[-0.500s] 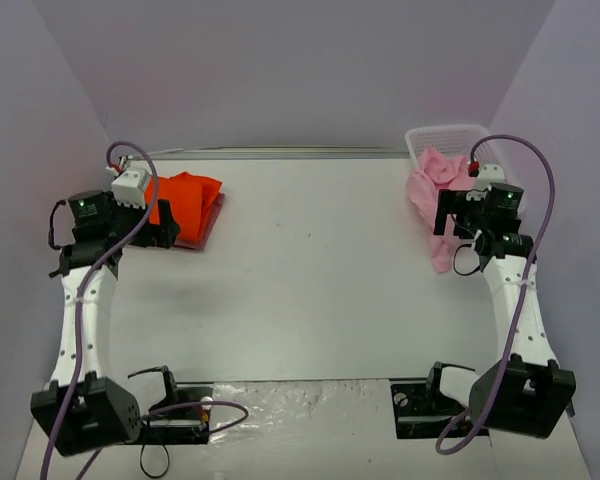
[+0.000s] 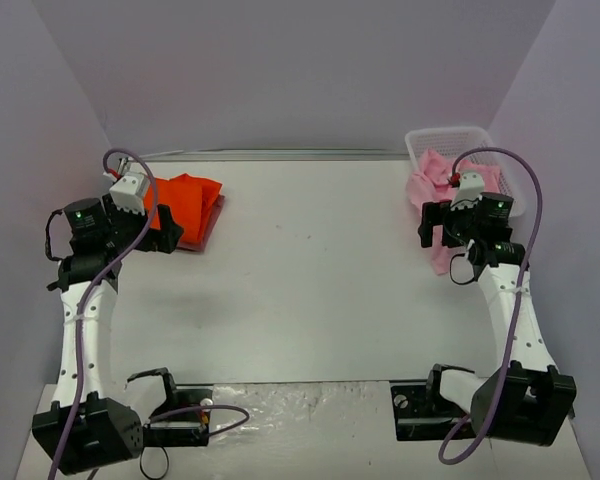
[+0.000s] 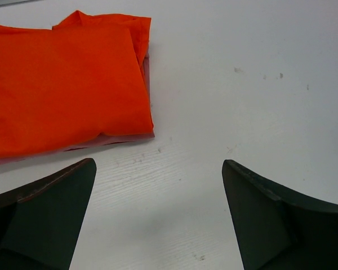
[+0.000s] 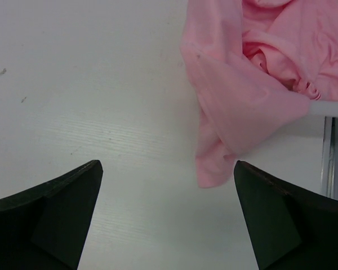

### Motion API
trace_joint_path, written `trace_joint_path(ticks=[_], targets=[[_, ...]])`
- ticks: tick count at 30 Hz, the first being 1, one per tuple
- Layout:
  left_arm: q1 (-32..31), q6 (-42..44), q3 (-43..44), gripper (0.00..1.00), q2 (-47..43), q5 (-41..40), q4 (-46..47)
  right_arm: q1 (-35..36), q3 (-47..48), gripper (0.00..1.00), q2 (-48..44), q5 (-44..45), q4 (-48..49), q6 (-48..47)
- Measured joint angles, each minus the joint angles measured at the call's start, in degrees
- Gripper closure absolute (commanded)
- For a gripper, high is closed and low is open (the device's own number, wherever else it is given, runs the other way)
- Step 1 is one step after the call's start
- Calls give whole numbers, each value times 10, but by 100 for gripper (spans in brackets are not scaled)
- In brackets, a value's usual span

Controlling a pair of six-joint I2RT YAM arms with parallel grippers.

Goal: Fold and stack the t-shirts
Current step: Grab crumpled tshirt from bin with the right arm

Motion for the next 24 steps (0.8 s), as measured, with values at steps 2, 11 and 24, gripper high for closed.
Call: trace_joint_path(ticks=[2,11,24], targets=[[0,0,-10,6,-7,6,-5,28,3,0,0,42,16,-17],[0,17,-39,6,-75,47,-2,106,146,0,180,299,110,-129],[3,29,-45,6,-75,66,-1,89,207,1,343,332,73,-134]])
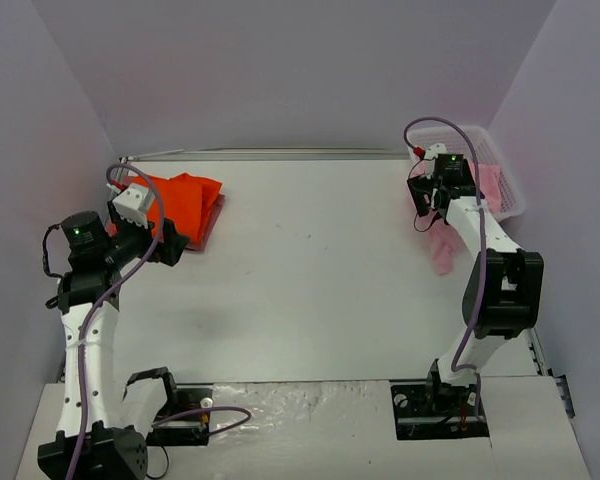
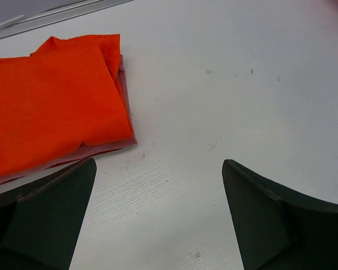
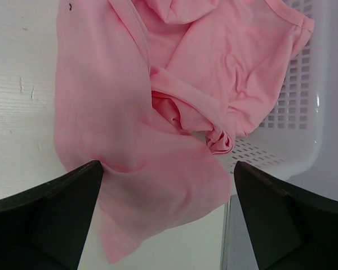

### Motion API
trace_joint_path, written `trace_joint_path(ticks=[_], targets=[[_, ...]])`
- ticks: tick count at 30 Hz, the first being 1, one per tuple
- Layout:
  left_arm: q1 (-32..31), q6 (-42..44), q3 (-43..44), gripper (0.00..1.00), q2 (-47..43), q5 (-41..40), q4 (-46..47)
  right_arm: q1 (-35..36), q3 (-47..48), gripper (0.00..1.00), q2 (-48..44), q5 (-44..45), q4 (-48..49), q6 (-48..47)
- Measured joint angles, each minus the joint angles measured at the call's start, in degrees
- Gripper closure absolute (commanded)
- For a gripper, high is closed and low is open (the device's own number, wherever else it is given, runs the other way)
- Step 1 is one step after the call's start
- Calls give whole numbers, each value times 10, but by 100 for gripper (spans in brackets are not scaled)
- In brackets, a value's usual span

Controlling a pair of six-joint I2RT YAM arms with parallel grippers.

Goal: Fold and stack the t-shirts
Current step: Grab crumpled tshirt from bin with the right arm

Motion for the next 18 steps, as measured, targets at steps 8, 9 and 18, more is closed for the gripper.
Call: trace_joint_path(ticks=[8,9,18], targets=[[9,1,-4,6,0,10,3,-5,-21,7,-1,-54,-10,6],[11,1,-7,6,-1,11,4,-5,-28,9,-1,-64,-12,6],[16,2,-10,6,-1,23,3,-5,-47,52,-2,-113,-27,5]])
